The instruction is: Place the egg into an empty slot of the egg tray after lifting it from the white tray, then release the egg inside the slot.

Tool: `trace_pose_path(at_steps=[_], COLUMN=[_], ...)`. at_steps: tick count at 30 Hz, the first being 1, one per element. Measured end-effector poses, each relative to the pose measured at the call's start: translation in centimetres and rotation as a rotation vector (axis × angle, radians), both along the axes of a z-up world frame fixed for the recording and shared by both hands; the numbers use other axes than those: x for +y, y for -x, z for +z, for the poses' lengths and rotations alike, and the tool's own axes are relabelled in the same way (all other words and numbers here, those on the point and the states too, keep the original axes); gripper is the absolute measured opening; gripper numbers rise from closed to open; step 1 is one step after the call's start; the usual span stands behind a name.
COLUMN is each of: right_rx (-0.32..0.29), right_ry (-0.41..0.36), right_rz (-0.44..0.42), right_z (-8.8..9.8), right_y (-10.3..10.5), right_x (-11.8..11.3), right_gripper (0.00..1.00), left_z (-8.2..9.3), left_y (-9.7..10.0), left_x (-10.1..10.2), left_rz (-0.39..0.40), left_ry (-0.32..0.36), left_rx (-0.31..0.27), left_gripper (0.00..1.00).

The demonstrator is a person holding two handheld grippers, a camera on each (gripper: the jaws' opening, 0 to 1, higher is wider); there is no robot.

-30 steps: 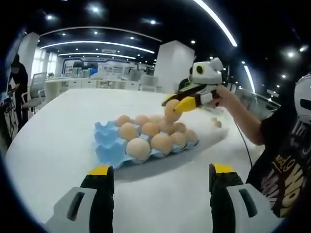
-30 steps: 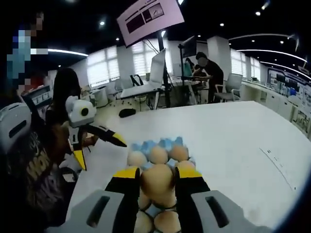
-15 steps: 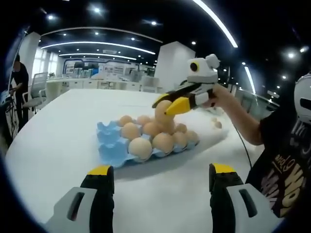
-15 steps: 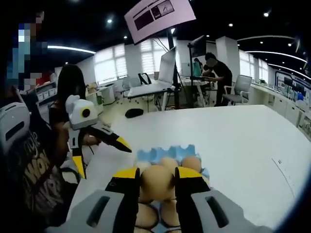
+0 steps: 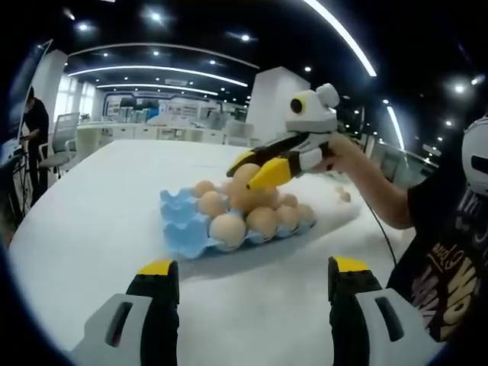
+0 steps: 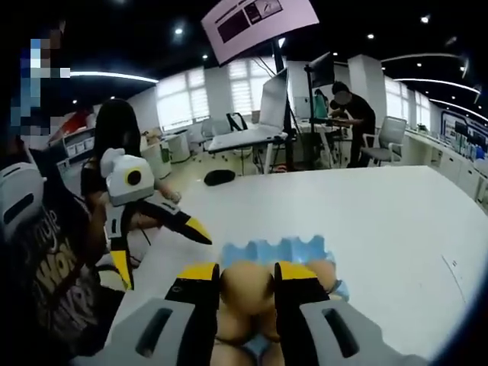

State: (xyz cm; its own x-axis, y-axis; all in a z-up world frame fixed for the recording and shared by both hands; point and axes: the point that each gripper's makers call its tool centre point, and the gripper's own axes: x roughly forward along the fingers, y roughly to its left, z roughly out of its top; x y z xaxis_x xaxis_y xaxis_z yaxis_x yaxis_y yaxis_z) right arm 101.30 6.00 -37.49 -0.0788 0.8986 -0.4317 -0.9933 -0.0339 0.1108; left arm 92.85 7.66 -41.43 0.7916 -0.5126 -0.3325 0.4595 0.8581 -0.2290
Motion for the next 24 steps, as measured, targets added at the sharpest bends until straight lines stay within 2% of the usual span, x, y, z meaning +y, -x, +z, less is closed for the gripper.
trace_pose_path(at_steps=[9,19,24], right_rx=[0.008,-0.003,0.009], right_ry=[0.016,0.017,0.017], right_rz=[0.029,0.043,0.048], right_z=[-0.8,-0.7,-0.9], right_y=[0.5,0.6,0.1], right_x=[1.5,2.9,3.9], right_gripper=[0.29,0.29,0.29], left_z=[-0.1,-0.2,-0.2], left_y=[0.2,0.3,0.3], left_x=[0.4,0.4,0.4], left_rz=[0.010,0.012,0.013], left_ry=[0.005,0.011,0.011], left_rx=[0.001,0.002,0.004], left_gripper=[0.81,0.81,0.81])
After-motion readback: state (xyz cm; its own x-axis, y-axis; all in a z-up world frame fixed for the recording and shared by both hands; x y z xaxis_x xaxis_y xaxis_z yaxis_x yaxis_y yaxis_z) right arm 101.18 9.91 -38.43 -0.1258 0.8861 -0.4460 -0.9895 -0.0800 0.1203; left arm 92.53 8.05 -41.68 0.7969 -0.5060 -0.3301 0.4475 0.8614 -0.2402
